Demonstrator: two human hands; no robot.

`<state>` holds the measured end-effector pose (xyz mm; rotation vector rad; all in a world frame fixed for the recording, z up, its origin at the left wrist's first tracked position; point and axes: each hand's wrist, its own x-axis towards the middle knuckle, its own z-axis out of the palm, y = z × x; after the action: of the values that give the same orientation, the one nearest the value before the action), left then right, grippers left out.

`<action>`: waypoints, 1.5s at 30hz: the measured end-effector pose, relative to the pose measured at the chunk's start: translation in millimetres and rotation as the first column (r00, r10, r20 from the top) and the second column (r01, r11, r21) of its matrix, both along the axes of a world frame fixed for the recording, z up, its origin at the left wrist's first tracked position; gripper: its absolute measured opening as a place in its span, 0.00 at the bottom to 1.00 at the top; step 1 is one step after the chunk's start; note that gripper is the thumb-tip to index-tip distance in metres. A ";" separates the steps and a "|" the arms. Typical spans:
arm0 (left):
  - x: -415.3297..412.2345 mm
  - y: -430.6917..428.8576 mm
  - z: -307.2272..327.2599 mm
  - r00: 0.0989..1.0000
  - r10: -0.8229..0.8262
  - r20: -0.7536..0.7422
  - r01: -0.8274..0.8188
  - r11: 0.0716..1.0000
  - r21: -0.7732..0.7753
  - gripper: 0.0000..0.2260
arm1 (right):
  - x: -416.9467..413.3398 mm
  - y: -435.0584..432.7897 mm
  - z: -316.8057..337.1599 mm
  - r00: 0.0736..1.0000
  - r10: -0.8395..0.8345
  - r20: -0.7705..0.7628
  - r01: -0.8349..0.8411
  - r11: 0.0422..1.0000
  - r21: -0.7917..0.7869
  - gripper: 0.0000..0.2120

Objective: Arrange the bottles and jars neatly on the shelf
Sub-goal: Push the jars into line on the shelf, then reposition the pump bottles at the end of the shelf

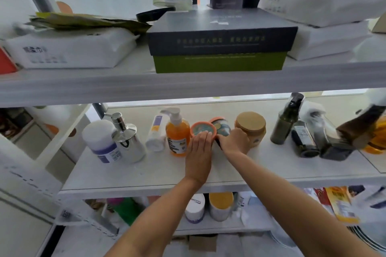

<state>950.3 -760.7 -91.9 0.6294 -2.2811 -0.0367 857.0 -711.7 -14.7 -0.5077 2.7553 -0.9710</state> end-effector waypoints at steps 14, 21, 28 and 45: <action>61.2 -6.1 -8.9 0.990 0.010 0.137 -0.019 0.998 0.063 0.24 | 31.1 -2.2 -13.9 0.923 0.211 -0.322 -0.296 0.923 -0.245 0.21; 86.4 -29.6 5.4 0.917 0.358 0.177 -0.399 0.846 0.353 0.30 | 46.2 -49.3 43.7 0.836 0.422 -0.351 -0.513 0.828 -0.225 0.19; 80.7 -58.8 21.6 0.847 0.292 0.445 -0.462 0.819 0.342 0.29 | 61.7 -89.1 61.3 0.724 0.667 -0.177 -0.684 0.727 -0.058 0.26; 93.3 -52.6 26.8 0.796 0.452 0.403 -0.550 0.818 0.169 0.23 | 64.3 -115.3 60.0 0.691 0.701 -0.180 -0.698 0.711 0.090 0.24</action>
<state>1043.6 -813.2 -65.0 1.4930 -2.3753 0.0153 921.4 -826.9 45.3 -1.5871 2.3396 -0.7115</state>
